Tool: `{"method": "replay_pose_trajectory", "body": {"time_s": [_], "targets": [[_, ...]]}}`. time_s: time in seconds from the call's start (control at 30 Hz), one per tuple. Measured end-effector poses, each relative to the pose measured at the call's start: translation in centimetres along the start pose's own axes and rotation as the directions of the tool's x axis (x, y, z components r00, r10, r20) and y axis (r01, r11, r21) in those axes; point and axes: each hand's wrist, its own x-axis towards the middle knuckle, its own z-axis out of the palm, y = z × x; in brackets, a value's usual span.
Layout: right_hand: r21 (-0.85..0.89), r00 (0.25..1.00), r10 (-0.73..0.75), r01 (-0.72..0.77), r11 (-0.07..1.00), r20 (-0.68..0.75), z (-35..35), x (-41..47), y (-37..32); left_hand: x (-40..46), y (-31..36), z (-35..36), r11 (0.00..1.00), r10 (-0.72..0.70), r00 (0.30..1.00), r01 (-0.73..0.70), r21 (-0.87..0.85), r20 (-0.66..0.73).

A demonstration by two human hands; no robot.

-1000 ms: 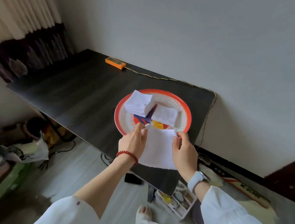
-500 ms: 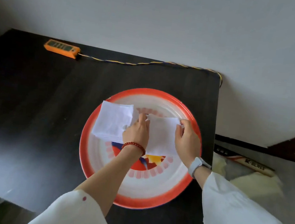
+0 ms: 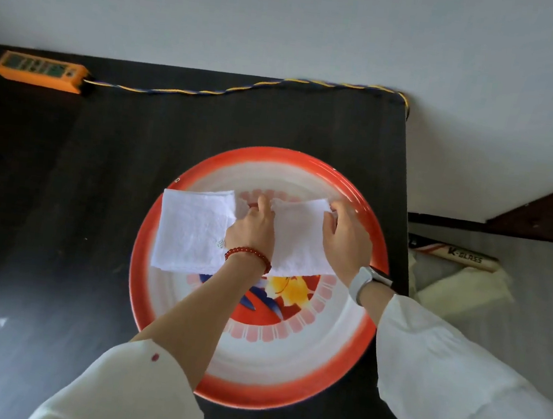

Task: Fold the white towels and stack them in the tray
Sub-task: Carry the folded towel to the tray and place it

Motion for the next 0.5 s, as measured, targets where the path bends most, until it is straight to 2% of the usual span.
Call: {"method": "replay_pose_trajectory", "body": {"time_s": [0.1,0.3,0.5], "targets": [[-0.040,1.000,0.009,-0.008,0.999,0.024,0.23,0.16,0.40,-0.02,-0.06,0.33,1.000,-0.002,1.000,0.002,-0.002,0.015],[-0.093,0.998,0.046,-0.042,0.995,0.046,0.36,0.19,0.83,-0.16,0.02,0.41,0.994,-0.003,1.000,0.003,-0.113,0.000],[-0.048,0.999,0.049,-0.048,0.998,0.020,0.09,0.15,0.73,-0.71,0.39,0.02,0.972,-0.003,0.999,-0.007,-0.233,-0.041]]}}
